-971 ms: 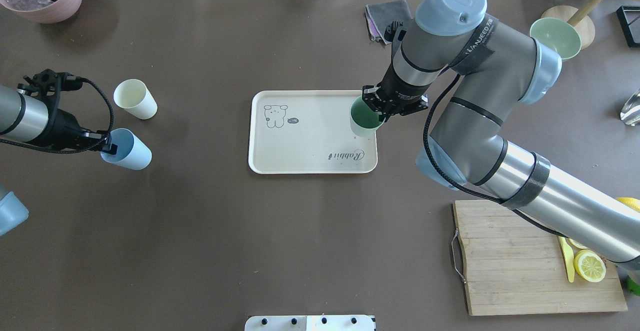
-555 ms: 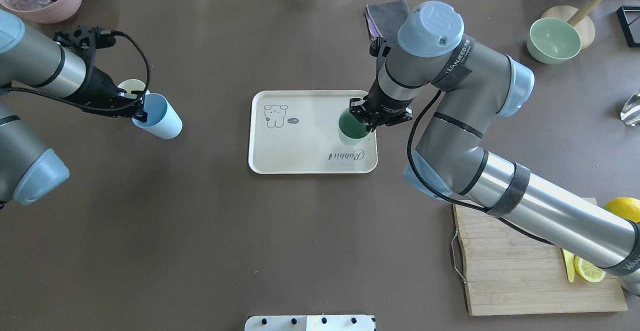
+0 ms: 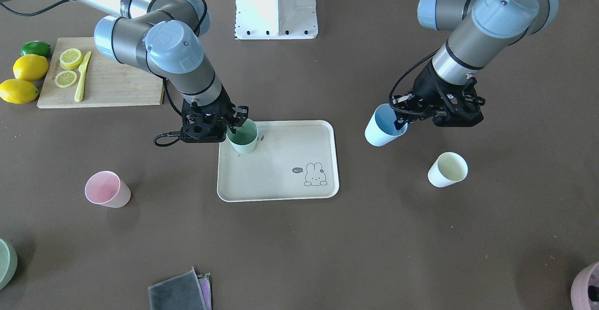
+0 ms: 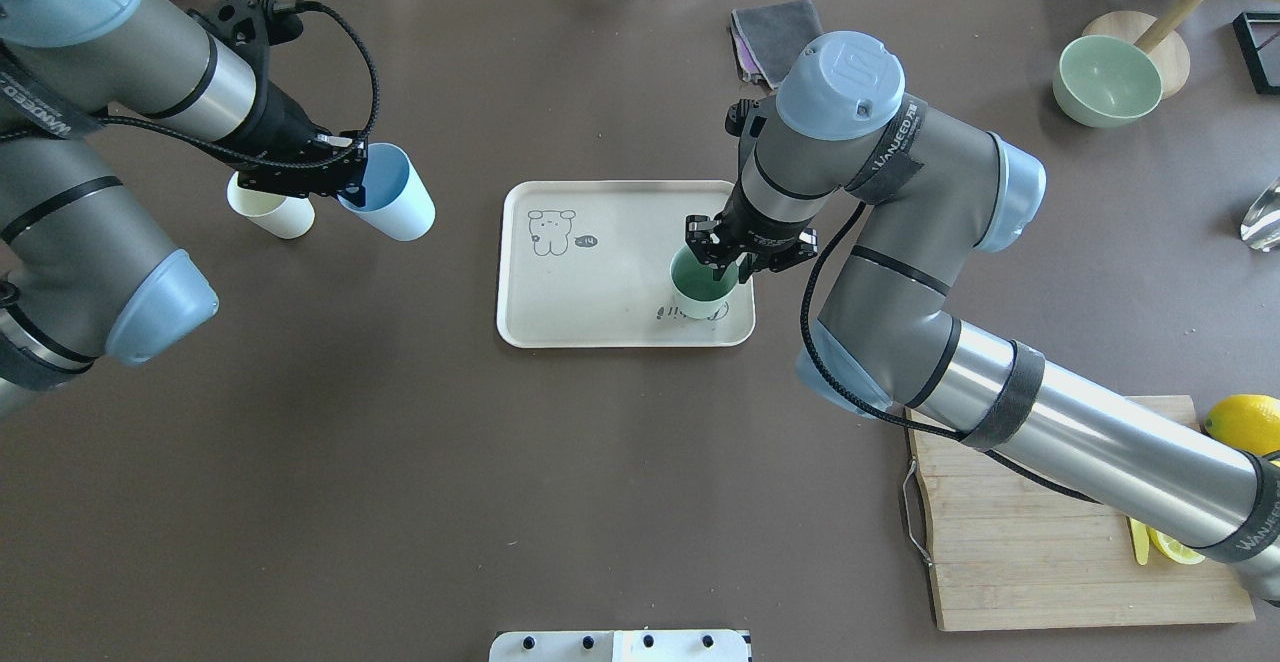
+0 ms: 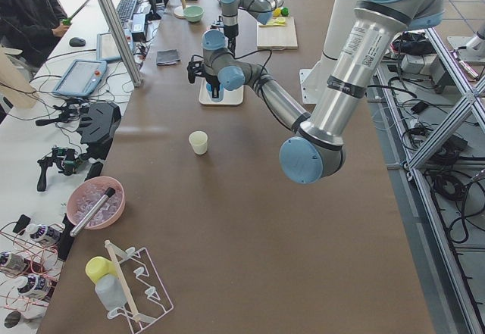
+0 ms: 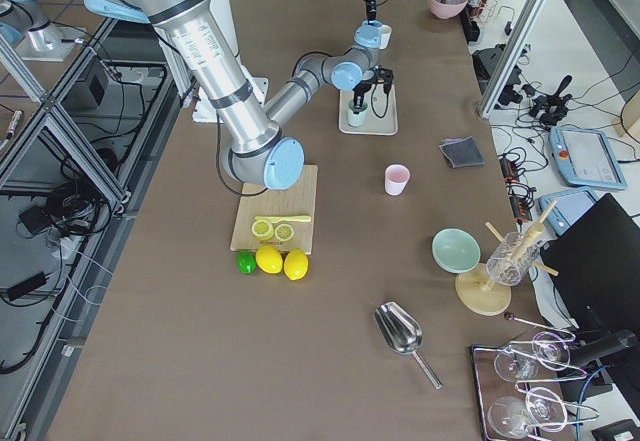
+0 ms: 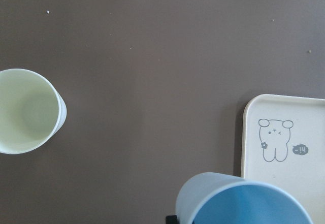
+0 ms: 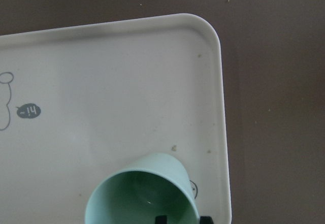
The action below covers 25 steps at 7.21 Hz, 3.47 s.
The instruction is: Place all cups on tray
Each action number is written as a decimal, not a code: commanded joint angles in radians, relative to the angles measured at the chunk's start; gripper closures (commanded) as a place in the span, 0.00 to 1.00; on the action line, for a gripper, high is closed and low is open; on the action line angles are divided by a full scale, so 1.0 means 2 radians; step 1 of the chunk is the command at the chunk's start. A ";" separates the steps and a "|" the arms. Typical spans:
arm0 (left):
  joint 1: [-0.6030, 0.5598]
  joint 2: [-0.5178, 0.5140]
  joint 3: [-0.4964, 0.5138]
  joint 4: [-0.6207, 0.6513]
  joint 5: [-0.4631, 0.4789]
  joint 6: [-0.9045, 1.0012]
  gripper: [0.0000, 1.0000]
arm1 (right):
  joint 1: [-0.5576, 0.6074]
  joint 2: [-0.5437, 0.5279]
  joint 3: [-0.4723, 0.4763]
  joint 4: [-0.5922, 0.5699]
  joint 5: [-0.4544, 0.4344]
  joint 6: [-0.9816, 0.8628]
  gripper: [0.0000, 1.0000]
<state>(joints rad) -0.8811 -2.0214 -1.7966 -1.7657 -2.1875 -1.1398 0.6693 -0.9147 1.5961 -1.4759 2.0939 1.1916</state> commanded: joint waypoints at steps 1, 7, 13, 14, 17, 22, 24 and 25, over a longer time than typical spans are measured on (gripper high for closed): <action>0.030 -0.028 0.008 0.001 0.034 -0.035 1.00 | 0.022 0.007 0.006 -0.002 0.007 0.012 0.00; 0.138 -0.091 0.078 -0.005 0.146 -0.096 1.00 | 0.171 -0.058 0.013 -0.013 0.069 -0.118 0.00; 0.152 -0.102 0.086 -0.005 0.181 -0.087 0.24 | 0.199 -0.081 0.002 -0.036 0.061 -0.169 0.00; 0.133 -0.111 0.085 0.000 0.174 -0.071 0.03 | 0.201 -0.087 0.000 -0.034 0.061 -0.180 0.00; 0.053 -0.126 0.081 0.022 0.071 -0.030 0.03 | 0.183 -0.112 -0.026 -0.007 0.046 -0.189 0.00; -0.010 -0.131 0.076 0.067 0.044 0.063 0.03 | 0.155 -0.136 -0.059 0.047 0.031 -0.184 0.39; -0.050 -0.123 0.077 0.076 0.008 0.111 0.03 | 0.149 -0.130 -0.064 0.047 0.031 -0.187 1.00; -0.066 -0.112 0.078 0.076 0.002 0.140 0.03 | 0.149 -0.123 -0.063 0.046 0.032 -0.183 1.00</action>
<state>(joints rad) -0.9700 -2.2668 -1.6429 -1.6173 -2.1592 -0.9266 0.9696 -1.1728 1.4700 -1.3825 2.1560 0.8212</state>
